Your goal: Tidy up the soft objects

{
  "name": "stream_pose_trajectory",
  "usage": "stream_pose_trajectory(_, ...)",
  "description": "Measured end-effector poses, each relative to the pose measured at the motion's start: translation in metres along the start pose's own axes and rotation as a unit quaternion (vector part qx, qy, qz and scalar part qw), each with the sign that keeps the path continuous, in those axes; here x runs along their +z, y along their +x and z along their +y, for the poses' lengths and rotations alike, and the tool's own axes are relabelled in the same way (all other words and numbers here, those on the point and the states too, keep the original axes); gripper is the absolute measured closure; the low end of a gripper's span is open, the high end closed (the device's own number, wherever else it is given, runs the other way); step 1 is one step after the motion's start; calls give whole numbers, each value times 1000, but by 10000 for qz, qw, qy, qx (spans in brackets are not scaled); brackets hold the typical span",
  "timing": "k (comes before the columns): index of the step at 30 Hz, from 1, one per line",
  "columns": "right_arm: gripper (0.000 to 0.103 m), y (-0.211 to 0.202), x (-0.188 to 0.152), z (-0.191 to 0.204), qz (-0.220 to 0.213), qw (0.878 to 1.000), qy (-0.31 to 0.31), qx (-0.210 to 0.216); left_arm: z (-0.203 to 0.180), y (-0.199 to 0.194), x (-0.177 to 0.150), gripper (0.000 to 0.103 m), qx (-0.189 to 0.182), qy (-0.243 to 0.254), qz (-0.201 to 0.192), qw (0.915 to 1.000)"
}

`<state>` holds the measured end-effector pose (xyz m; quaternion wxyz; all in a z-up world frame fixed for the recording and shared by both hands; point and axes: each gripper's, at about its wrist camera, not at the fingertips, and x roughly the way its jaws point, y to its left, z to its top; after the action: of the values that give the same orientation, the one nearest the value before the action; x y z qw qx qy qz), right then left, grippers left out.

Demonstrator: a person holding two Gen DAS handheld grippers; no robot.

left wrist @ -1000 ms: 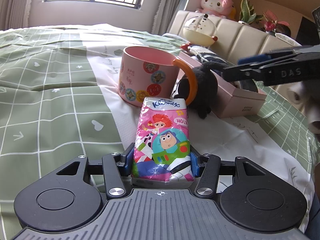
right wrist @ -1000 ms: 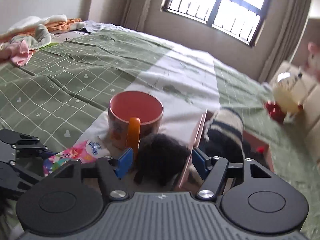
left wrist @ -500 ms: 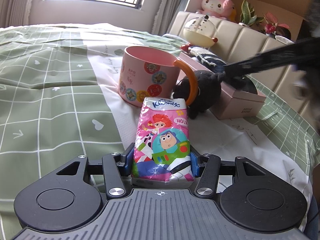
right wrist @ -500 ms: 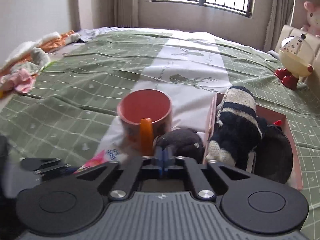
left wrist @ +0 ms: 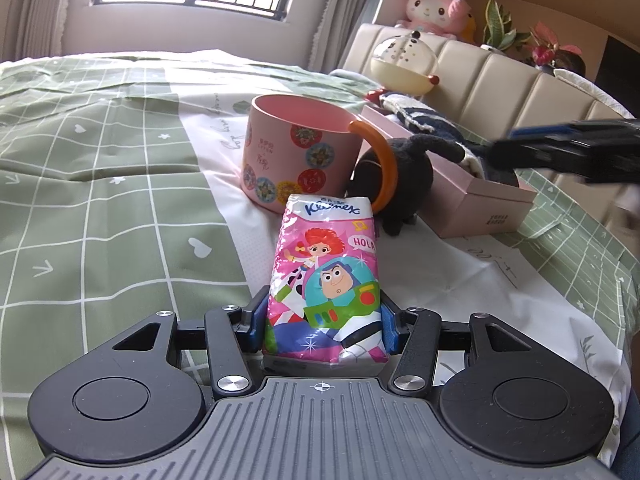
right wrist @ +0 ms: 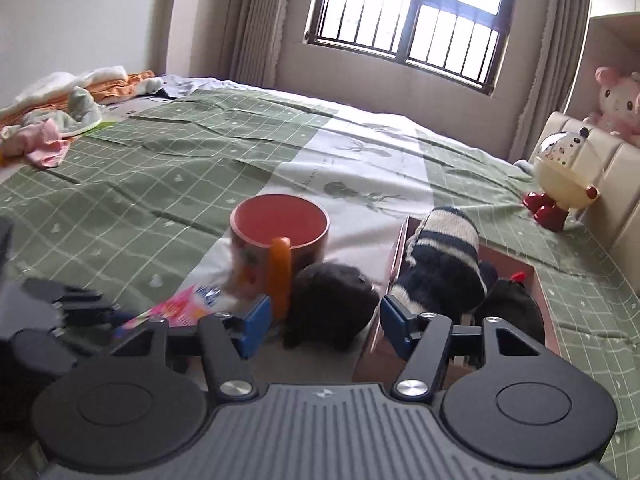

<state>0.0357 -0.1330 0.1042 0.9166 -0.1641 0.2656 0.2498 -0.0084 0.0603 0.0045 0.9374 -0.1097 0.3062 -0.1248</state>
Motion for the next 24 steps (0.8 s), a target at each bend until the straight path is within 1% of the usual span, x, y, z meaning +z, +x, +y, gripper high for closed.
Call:
stream_pose_trajectory(2, 42, 22, 5, 2, 56, 9999, -92, -115, 0, 0, 0, 46, 2, 2, 1, 10000)
stream_pose_trajectory(3, 42, 35, 7, 5, 123, 9995, -245, -181, -1, 0, 0, 46, 8, 10, 2, 10000)
stream_pose_trajectory(7, 41, 83, 6, 18, 494, 9918, -1086, -457, -1, 1, 0, 46, 29, 35, 2, 10000)
stream_pose_trajectory(10, 42, 97, 6, 16, 523, 9905, -1208, -387, -2, 1, 0, 46, 38, 40, -2, 10000)
stream_pose_trajectory(11, 59, 98, 7, 17, 505, 9906, -1217, -379, -2, 1, 0, 46, 34, 35, -3, 10000)
stream_pose_trajectory(12, 73, 95, 8, 18, 503, 9908, -1214, -310, -2, 1, 0, 46, 27, 27, -4, 10000)
stream_pose_trajectory(13, 78, 92, 9, 19, 538, 9914, -1180, -178, -2, 0, -1, 46, 21, 18, -6, 10000)
stream_pose_trajectory(14, 91, 88, 9, 22, 546, 9916, -1145, -244, -1, 0, -1, 46, 16, 11, -7, 10000)
stream_pose_trajectory(15, 92, 82, 10, 25, 541, 9918, -1108, -339, -1, 0, -1, 46, 12, 8, -9, 10000)
stream_pose_trajectory(18, 93, 53, 13, 32, 398, 9940, -931, -416, 0, 0, -1, 46, 3, -4, -12, 10000)
stream_pose_trajectory(22, 96, 14, 15, 30, 268, 9973, -617, -280, 0, 0, -1, 46, 9, -15, -10, 10000)
stream_pose_trajectory(24, 103, -4, 14, 25, 231, 9990, -374, -104, 2, -3, 1, 46, -8, -109, 22, 9999)
